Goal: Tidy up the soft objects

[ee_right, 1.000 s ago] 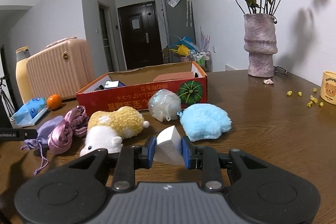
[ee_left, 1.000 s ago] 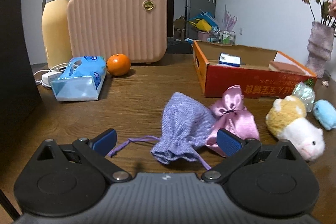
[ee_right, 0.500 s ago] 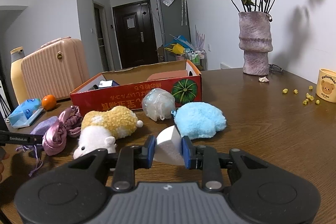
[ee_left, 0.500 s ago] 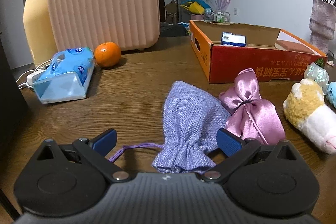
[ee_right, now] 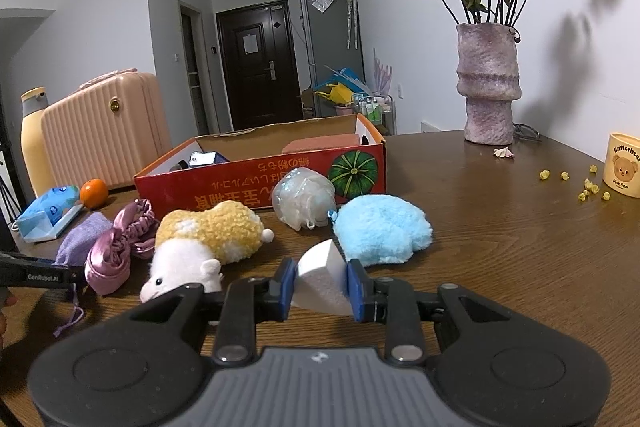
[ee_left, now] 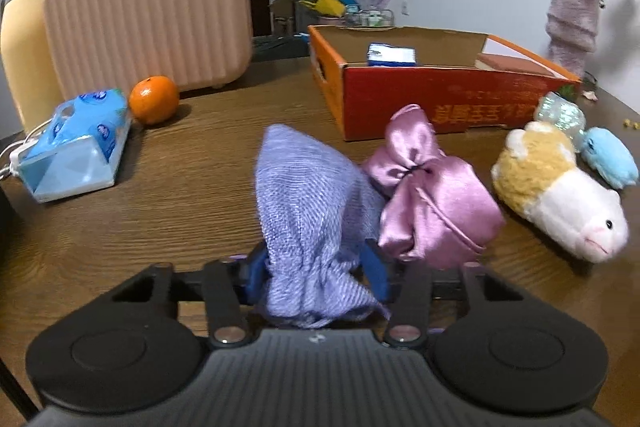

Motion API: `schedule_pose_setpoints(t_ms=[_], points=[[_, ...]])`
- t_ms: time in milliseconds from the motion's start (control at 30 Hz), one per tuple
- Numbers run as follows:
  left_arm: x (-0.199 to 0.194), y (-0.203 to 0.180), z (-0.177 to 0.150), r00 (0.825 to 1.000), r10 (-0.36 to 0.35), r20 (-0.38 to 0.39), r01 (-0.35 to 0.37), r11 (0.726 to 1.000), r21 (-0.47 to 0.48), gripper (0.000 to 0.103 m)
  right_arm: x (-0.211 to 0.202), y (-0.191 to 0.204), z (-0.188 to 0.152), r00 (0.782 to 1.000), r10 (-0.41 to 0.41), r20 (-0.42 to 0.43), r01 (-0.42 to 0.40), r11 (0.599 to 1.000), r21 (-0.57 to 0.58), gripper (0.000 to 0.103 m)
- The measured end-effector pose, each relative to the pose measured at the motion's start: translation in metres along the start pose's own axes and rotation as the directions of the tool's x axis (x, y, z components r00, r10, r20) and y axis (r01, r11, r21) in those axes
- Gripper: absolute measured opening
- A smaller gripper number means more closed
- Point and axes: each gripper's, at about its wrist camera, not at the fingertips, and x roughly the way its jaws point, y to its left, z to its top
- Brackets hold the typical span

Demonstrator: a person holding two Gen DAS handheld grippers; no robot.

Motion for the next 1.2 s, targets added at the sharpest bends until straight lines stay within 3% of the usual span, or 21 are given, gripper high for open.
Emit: schedule_pose_setpoints(t_ms=[400, 800, 1200], points=[[-0.01, -0.002, -0.003, 1.0, 0.0, 0.023, 0.0, 1.0, -0.017, 0.039, 0.0, 0.0, 0.0, 1.0, 0.0, 0.001, 0.0, 1.0, 0.001, 0.028], [-0.044, 0.004, -0.006, 0.992, 0.033, 0.121, -0.02, 0.995, -0.1, 0.037, -0.003, 0.001, -0.001, 1.0, 0.013, 0.018, -0.012, 1.0, -0.003, 0.028], [-0.078, -0.005, -0.012, 0.976, 0.039, 0.216, -0.014, 0.993, -0.118, 0.037, -0.008, 0.003, -0.002, 0.999, 0.031, 0.032, -0.031, 0.999, -0.012, 0.028]])
